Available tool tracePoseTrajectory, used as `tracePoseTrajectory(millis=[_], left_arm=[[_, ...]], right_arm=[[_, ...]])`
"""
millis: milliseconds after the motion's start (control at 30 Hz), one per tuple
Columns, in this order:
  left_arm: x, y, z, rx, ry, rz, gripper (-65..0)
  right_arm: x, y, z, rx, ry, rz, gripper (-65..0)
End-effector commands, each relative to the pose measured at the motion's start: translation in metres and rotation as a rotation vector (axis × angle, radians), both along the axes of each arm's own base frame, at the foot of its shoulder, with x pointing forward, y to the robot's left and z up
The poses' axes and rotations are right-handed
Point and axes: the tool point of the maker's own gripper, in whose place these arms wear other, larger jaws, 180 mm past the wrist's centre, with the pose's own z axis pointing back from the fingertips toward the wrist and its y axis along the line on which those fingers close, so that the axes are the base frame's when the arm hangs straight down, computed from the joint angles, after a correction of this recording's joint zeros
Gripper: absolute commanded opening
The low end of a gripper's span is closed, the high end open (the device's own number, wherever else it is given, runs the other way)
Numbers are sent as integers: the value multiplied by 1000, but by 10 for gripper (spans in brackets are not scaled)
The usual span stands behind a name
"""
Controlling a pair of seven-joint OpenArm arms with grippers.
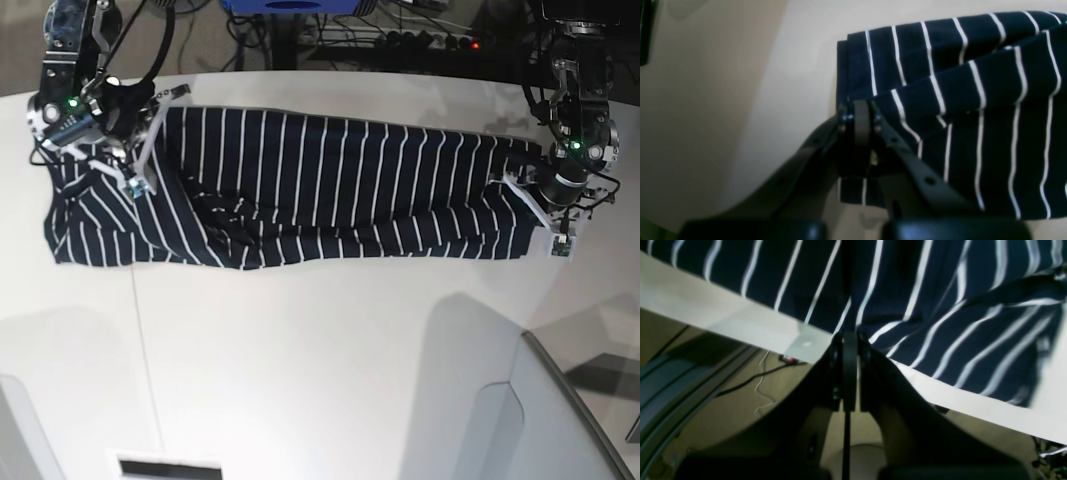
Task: Layout the t-shirt on the table in an organized manner, then fold the t-shirt properly
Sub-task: 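Hold both shirt ends and stretch the shirt taut between grippers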
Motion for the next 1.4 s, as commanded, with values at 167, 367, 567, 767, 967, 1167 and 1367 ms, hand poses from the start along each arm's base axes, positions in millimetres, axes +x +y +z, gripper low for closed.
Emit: tracePoseTrajectory(millis=[167,367,567,767,967,1167,1367], left_arm=[[11,15,19,54,-47,-13,-650],[8,26,14,71,-20,-2,-650],[2,30,6,77,10,-1,-650],[0,11,-5,64,38,-55,-650],[-1,-7,-14,49,59,-98,-650],[1,-2,-10,56,51,-91,-650],[0,0,-13,57,62,-86,-650]], right_arm=[[4,-3,-10,19,-20,-11,-648],[16,-12,-3,-1,-64,-11,-648],[25,-50,4,-64,-87,-66,-648],[24,-58,5,-79,-86,-75,-648],[23,-52,3,-65,-80,-78,-648],[22,-56,4,-73,-80,-84,-648],[22,-57,3,-74,-78,-85,-648]])
